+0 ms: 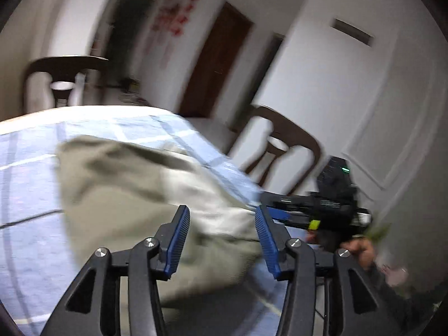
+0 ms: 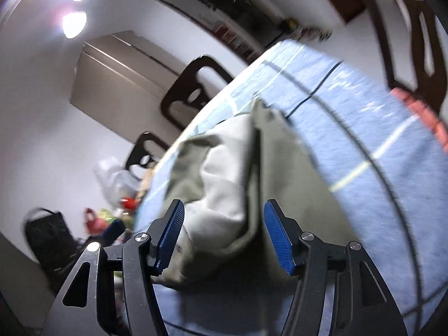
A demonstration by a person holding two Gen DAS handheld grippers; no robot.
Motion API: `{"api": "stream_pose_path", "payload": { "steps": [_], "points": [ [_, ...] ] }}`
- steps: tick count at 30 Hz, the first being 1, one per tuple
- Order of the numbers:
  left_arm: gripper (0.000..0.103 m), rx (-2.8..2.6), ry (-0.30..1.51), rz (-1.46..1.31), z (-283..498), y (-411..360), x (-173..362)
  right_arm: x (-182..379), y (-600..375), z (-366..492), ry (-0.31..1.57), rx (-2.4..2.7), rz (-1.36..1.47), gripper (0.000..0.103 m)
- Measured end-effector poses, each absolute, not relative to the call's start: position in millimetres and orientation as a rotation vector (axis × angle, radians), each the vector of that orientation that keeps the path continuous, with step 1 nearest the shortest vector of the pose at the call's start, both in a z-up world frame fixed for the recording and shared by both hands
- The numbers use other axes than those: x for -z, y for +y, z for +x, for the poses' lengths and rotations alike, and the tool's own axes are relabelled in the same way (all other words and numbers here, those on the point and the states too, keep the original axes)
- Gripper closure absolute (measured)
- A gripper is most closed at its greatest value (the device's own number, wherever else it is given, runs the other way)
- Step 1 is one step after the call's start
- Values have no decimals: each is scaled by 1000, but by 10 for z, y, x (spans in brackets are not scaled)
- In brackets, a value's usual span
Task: Fold large clothes
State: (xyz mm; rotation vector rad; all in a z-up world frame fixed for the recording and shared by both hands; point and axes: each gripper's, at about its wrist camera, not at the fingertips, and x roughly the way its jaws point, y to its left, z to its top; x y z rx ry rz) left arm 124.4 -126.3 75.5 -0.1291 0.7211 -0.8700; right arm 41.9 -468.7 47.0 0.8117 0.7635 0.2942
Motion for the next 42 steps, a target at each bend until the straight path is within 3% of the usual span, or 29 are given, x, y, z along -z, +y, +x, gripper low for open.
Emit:
{"api": "stream_pose_path", "payload": {
  "steps": [10,12,15,20,26,31,37,41,42],
  "points": [
    [52,621,867,-102,1730,-1063,-97,-144,-4316,1082,997,-370,697,44],
    [51,620,858,-92,1695,-1092,-70,-111,-4260,1172,1021,-352,664,82],
    [51,624,861,-87,1705,-1146,-132,-359,-4269,1138,950,-361,616,88],
    [48,637,799,-99,1702,-1193,-310,-720,-4443,867,820,-332,533,89],
    [48,651,834,-25,1666,-1454,-2,80,-4694,876,942,-212,626,88],
    [47,664,819,-34,1450,-1314,-209,-283,-4539,771,906,-150,460,77],
    [47,676,825,-60,1169,-1184,-168,-848,-4346,254,751,-177,289,76],
    [45,649,830,-55,1182,-1334,-74,-554,-4129,250,838,-169,184,77],
    [45,644,825,-43,1186,-1377,-72,-387,-4110,302,874,-135,155,83]
  ]
}}
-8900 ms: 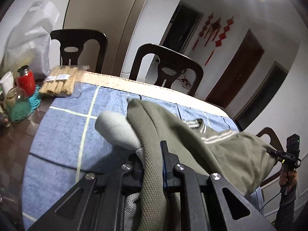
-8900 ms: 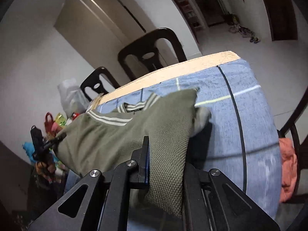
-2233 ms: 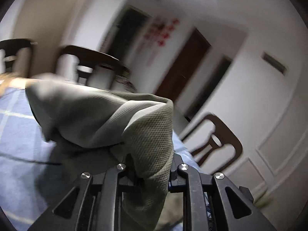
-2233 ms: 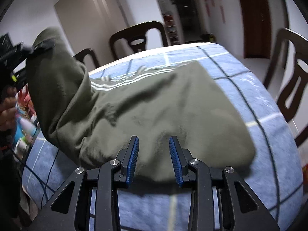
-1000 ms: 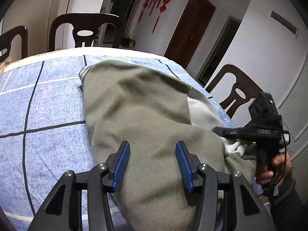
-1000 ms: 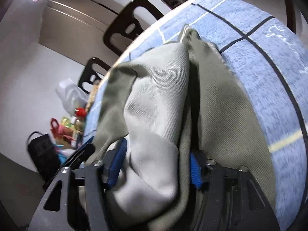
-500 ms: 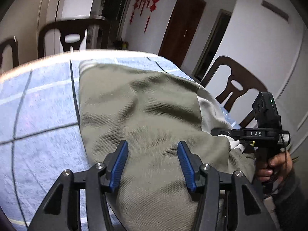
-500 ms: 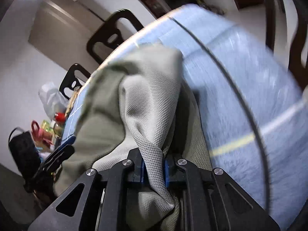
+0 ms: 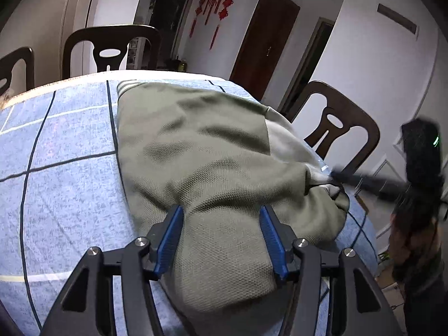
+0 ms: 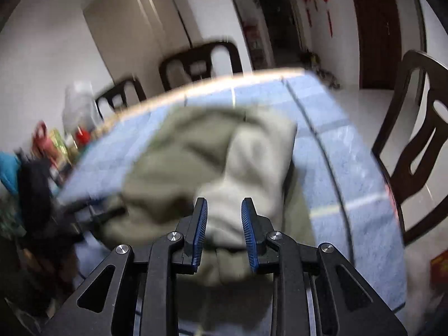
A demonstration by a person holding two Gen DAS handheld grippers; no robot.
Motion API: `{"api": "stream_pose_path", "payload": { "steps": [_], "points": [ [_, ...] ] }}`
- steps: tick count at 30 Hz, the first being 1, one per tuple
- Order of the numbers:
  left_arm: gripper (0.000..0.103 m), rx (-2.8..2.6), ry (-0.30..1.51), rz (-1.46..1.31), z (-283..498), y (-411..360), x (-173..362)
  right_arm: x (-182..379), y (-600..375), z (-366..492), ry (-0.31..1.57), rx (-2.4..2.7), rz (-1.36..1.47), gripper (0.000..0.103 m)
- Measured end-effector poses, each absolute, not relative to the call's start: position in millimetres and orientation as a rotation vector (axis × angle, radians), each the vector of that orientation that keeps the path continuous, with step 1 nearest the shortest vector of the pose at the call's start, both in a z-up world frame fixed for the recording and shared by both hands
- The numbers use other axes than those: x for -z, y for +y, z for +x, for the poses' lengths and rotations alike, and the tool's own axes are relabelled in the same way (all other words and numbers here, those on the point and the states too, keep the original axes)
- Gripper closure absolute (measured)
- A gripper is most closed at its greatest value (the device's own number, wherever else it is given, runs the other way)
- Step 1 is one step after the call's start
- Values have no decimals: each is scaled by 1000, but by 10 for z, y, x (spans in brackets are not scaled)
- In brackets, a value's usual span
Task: Fold large clothes
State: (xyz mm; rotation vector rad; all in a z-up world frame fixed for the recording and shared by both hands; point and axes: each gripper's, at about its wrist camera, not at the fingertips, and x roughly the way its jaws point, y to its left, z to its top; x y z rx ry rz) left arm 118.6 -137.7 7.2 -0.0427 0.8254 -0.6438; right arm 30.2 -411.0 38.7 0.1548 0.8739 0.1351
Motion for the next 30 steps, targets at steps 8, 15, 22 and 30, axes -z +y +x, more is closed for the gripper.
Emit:
{"api": "stream_pose_path", "payload": {
  "steps": [8,15,22,30],
  "points": [
    [45,644,831,-29,1100,-1326,-117,-229,-4130,403,900,-91,92,85],
    [45,560,832,-158,1396,-964,-326,-536,-4151,468,803,-112,132,55],
    [45,480,884,-203,1701,-958,-248,-546,-4155,654,801,-97,110,55],
    [41,474,932,-199,1829,-1059,-84,-407,-4491,899,840,-62,174,38]
  ]
}}
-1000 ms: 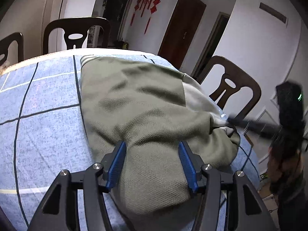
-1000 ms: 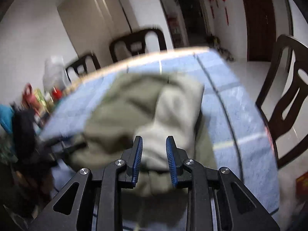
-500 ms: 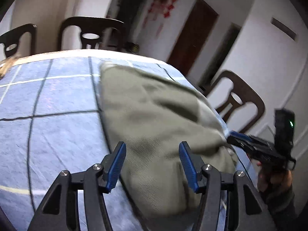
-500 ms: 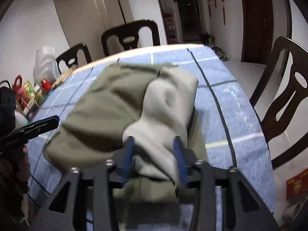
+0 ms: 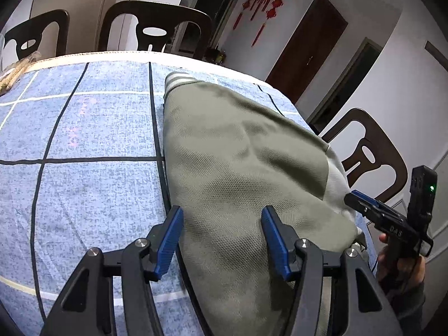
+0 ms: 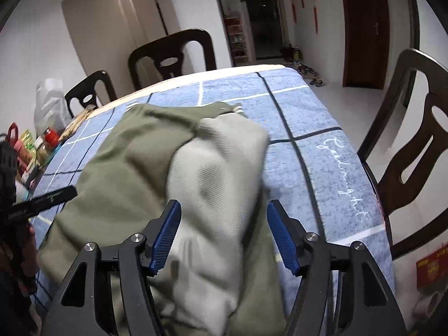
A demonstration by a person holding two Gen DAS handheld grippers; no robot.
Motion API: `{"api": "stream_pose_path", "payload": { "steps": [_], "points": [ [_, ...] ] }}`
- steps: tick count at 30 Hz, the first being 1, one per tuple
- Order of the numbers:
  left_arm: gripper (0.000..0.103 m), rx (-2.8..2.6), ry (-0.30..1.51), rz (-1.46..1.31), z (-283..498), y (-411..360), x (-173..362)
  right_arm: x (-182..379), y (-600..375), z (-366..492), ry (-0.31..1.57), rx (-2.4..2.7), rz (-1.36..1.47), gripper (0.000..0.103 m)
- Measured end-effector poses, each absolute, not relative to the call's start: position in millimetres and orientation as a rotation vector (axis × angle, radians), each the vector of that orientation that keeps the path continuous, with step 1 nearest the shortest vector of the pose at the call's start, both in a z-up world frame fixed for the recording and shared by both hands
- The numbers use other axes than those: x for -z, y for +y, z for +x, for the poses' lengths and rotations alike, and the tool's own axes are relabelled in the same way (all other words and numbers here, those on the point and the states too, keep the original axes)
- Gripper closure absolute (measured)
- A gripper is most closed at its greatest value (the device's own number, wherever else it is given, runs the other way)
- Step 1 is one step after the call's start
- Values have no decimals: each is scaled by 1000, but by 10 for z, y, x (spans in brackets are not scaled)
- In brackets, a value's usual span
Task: Fold large clothes
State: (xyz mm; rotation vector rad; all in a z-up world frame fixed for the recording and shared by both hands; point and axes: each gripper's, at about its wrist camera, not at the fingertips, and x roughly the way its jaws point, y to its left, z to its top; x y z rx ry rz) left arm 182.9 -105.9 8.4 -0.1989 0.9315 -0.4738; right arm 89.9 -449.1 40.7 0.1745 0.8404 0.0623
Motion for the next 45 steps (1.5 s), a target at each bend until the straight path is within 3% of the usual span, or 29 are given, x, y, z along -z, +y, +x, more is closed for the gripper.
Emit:
{"api": "stream_pose_path", "payload": {
  "steps": [4,9,14,19,22,24,27,30,40,45],
  "points": [
    [36,474,938,-206,1879,-1060,-37,-305,-4622,1008,877,-110,233,36],
    [27,493,970,-249,2019,-1053,91,-73,-4798,1201,946,-214,340,26],
    [18,525,1009,-309,2194,-1060,251,32,-4864,1314,955,-325,407,25],
    [17,559,1030,-342,2299,-1110,366,53,-4841,1461,980,-387,440,28],
    [24,564,1033,-313,2310,-1168,361,122,-4825,1572,1018,-439,513,58],
    [37,563,1030,-279,2287,-1214,327,125,-4755,1583,1023,-460,511,71],
    [60,575,1020,-253,2248,-1299,202,-19,-4680,1547,1003,-480,515,75],
    [69,601,996,-233,2233,-1331,24,-283,-4561,1483,954,-524,490,76],
    [71,658,837,-265,2098,-875,-739,-1014,-4009,1461,817,-632,466,77],
    [71,587,793,-231,2165,-384,-944,-1080,-3501,1792,809,-690,468,77]
  ]
}}
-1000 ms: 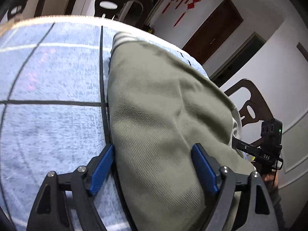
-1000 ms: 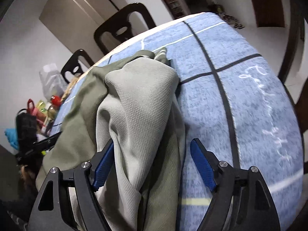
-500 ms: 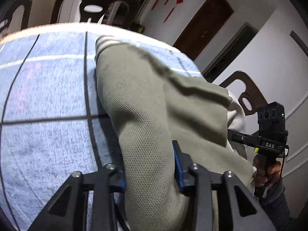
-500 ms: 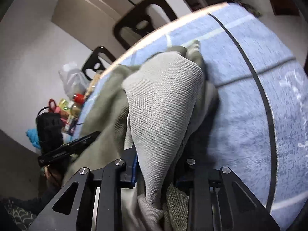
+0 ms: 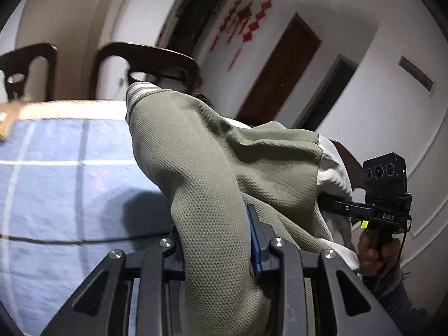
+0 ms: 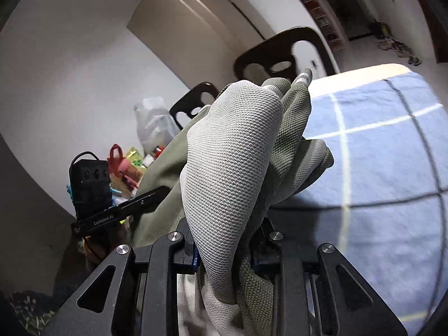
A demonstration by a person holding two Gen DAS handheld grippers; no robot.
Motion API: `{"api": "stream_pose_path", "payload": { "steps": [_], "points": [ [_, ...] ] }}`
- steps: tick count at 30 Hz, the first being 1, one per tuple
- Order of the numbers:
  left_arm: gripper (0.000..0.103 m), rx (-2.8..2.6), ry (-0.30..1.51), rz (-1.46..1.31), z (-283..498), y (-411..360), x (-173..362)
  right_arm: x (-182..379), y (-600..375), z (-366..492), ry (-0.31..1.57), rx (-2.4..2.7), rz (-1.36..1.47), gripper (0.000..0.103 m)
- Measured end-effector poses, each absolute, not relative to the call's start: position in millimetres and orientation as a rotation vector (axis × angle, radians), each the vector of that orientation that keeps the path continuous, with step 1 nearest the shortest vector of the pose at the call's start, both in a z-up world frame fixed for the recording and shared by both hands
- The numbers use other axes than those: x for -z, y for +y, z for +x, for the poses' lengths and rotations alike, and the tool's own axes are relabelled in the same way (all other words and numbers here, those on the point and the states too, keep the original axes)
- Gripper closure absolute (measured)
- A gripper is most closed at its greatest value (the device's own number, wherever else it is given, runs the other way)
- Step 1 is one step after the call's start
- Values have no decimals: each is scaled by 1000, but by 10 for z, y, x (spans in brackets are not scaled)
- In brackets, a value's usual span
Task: Fold large clothes
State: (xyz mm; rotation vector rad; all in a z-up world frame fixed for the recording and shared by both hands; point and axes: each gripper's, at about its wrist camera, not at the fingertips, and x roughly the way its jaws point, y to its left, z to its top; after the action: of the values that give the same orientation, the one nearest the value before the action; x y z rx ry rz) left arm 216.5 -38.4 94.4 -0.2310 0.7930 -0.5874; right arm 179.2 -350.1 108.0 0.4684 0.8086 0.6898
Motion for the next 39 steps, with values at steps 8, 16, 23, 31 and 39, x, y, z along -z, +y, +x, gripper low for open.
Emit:
{"api": "stream_pose_path", "payload": {
  "steps": [8,16,23,31,39],
  "points": [
    [70,457,827,-214,2569,324,-740,-613,-2890,2498,910,-700,503,72],
    [64,311,941,-313,2775,813,-17,-227,-3088,2640,949,-474,452,50],
    [65,282,831,-209,2212,784,-371,-718,-2841,2155,873,-521,241,50],
    [60,348,835,-141,1920,474,-203,-195,-2449,1809,990,-473,14,54],
    [52,308,840,-177,1877,503,-220,-194,-2572,1605,951,-379,27,54]
  ]
}}
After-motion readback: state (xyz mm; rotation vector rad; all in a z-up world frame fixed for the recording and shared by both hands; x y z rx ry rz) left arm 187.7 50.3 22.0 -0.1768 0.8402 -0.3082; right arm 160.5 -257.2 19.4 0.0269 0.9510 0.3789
